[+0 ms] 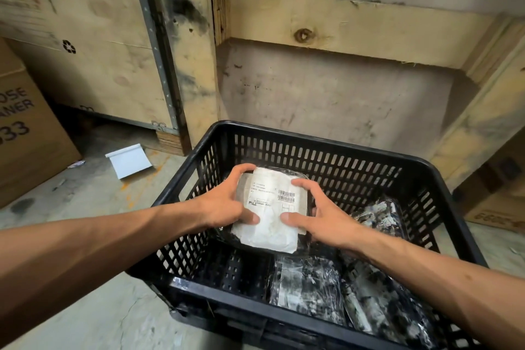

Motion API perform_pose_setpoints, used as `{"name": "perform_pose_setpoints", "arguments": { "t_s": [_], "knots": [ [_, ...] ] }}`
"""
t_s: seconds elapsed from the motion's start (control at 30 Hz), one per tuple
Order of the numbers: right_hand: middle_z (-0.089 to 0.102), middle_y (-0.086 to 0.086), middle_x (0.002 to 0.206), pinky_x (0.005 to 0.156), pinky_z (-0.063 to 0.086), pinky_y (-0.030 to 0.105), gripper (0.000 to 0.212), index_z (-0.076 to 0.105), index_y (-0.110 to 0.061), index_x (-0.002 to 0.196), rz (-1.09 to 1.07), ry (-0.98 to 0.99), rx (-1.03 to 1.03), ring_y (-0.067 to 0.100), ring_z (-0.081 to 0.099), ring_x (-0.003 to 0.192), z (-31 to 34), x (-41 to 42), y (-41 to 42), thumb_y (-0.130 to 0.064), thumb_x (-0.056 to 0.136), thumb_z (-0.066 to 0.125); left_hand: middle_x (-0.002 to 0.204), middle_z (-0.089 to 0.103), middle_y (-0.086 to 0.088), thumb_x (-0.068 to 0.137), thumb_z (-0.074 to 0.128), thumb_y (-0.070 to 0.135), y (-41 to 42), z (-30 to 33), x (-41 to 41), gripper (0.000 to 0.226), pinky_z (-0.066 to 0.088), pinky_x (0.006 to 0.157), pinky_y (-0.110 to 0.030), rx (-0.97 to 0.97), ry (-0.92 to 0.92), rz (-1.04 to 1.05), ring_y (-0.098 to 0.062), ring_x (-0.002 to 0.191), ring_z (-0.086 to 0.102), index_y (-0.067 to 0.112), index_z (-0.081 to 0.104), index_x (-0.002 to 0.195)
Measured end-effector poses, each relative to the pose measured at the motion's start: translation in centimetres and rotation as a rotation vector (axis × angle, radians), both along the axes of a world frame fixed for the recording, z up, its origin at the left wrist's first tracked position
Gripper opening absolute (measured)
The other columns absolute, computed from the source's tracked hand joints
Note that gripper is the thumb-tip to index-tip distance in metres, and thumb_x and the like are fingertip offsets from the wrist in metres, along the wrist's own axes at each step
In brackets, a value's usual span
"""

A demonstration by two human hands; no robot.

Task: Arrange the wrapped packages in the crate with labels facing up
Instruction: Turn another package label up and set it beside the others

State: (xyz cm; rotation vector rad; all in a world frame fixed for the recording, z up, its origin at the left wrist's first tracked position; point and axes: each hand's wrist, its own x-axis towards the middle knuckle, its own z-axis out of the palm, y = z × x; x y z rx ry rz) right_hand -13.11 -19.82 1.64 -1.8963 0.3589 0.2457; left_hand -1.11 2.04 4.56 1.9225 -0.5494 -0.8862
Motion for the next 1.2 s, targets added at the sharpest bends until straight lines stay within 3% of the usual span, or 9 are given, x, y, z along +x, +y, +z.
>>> {"name": "perform_pose_setpoints", "arguments": {
  "t_s": [0.13, 0.3, 0.37, 0.47, 0.53, 0.63, 0.73, 0.83, 1.2],
  "knots": [
    [0.064, -0.007, 0.139, 0.101, 0.056, 0.046, 0.081, 0.032, -0.05, 0.15, -0.051, -0.035, -0.038, 0.021, 0.07, 0.112, -0.3, 1.3, 1.4, -0.033, 0.088, 0.081, 0.141, 0.053, -0.009, 0.074, 0.078, -0.009, 0.2, -0.2, 1.4, 0.107, 0.058, 0.094, -0.044, 0.076, -0.03, 0.082, -0.028, 0.118, 0.061, 0.043, 0.029, 0.154],
    [0.056, -0.008, 0.148, 0.086, 0.052, 0.021, 0.098, 0.022, -0.044, 0.16, -0.019, -0.074, -0.136, 0.011, 0.063, 0.112, 0.0, 4.4, 2.6, -0.034, 0.085, 0.084, 0.149, 0.047, -0.008, 0.078, 0.068, -0.016, 0.1, 0.1, 3.5, 0.105, 0.061, 0.066, -0.027, 0.07, -0.032, 0.22, -0.023, 0.104, 0.066, 0.046, 0.03, 0.155],
    [0.047, -0.004, 0.157, 0.09, 0.048, 0.023, 0.109, 0.011, -0.046, 0.161, 0.045, -0.028, -0.164, 0.016, 0.058, 0.122, -0.6, 5.3, 3.2, -0.038, 0.081, 0.085, 0.147, 0.052, -0.01, 0.081, 0.063, -0.016, -0.1, 0.1, 3.8, 0.099, 0.057, 0.058, -0.021, 0.122, -0.077, 0.233, -0.02, 0.097, 0.066, 0.038, 0.029, 0.157],
    [0.018, 0.007, 0.171, 0.121, 0.032, 0.044, 0.109, 0.001, -0.055, 0.159, 0.098, 0.098, -0.269, 0.031, 0.034, 0.15, -1.8, 5.9, 3.7, -0.059, 0.08, 0.077, 0.134, 0.064, -0.017, 0.089, 0.053, -0.007, -0.9, -0.5, 3.1, 0.073, 0.059, 0.084, -0.035, 0.273, -0.165, 0.2, -0.034, 0.108, 0.068, 0.023, 0.041, 0.154],
    [-0.002, 0.007, 0.173, 0.124, 0.022, 0.046, 0.107, -0.001, -0.058, 0.157, 0.11, 0.135, -0.321, 0.035, 0.021, 0.155, -2.2, 6.0, 3.6, -0.069, 0.079, 0.071, 0.134, 0.064, -0.017, 0.09, 0.05, -0.002, -1.0, -0.9, 3.1, 0.068, 0.05, 0.101, -0.039, 0.301, -0.184, 0.218, -0.037, 0.122, 0.062, 0.023, 0.044, 0.153],
    [-0.03, -0.007, 0.167, 0.126, 0.01, 0.049, 0.109, -0.002, -0.052, 0.16, 0.172, 0.057, -0.474, 0.03, -0.009, 0.158, -2.5, 5.6, 2.8, -0.079, 0.076, 0.062, 0.133, 0.064, -0.012, 0.088, 0.055, 0.004, -0.4, -1.0, 3.5, 0.067, 0.054, 0.097, -0.034, 0.326, -0.246, 0.169, -0.03, 0.118, 0.064, 0.018, 0.043, 0.153],
    [-0.035, -0.019, 0.164, 0.123, 0.0, 0.045, 0.111, -0.005, -0.04, 0.163, 0.304, -0.104, -0.646, 0.014, -0.026, 0.154, -2.5, 5.2, 1.9, -0.087, 0.078, 0.049, 0.168, 0.014, -0.01, 0.09, 0.067, 0.028, 0.1, -1.1, 3.6, 0.085, 0.023, 0.123, -0.038, 0.458, -0.382, -0.012, -0.027, 0.152, 0.023, 0.017, 0.022, 0.161],
    [-0.039, -0.01, 0.164, 0.12, -0.012, 0.038, 0.115, -0.018, -0.03, 0.162, 0.448, -0.129, -0.793, 0.007, -0.038, 0.148, -2.8, 5.4, 1.7, -0.093, 0.079, 0.032, 0.164, -0.028, -0.005, 0.092, 0.063, 0.056, -0.1, -0.9, 3.4, 0.108, 0.001, 0.126, -0.042, 0.606, -0.379, -0.241, -0.025, 0.155, -0.009, 0.015, -0.011, 0.16],
    [-0.048, -0.008, 0.159, 0.121, -0.006, 0.042, 0.108, -0.027, -0.022, 0.159, 0.515, -0.152, -0.845, 0.005, -0.043, 0.145, -4.7, 5.9, 1.9, -0.091, 0.086, 0.014, 0.155, -0.044, -0.015, 0.099, 0.045, 0.06, -1.2, 0.0, 4.7, 0.108, 0.0, 0.126, -0.047, 0.819, -0.34, -0.464, -0.031, 0.151, -0.023, 0.005, -0.032, 0.151]
  ]
}}
